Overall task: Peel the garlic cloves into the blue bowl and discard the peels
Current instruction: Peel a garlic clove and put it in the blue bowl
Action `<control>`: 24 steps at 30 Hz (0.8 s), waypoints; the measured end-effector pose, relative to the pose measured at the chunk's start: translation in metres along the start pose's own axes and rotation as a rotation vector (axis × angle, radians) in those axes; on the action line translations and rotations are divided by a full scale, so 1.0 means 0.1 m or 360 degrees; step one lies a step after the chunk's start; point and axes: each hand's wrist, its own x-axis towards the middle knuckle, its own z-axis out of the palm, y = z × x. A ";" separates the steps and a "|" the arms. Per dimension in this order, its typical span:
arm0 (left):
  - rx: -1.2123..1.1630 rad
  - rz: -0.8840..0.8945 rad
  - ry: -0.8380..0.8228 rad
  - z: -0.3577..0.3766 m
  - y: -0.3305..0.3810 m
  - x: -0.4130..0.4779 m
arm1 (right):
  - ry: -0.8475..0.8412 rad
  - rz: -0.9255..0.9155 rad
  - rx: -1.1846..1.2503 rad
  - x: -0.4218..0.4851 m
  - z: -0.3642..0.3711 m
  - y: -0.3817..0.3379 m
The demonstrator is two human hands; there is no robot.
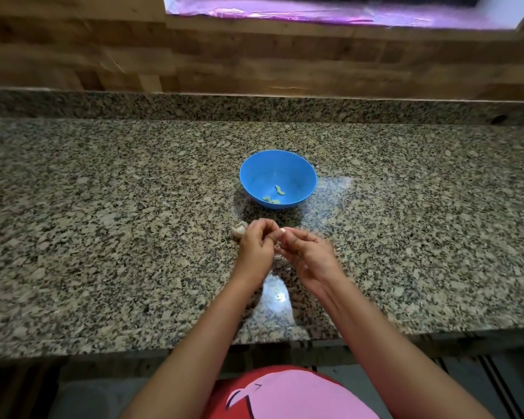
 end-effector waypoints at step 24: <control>-0.0389 -0.0458 -0.0012 0.03 0.04 0.03 | -0.0077 -0.0366 -0.1090 0.16 -0.22 -0.02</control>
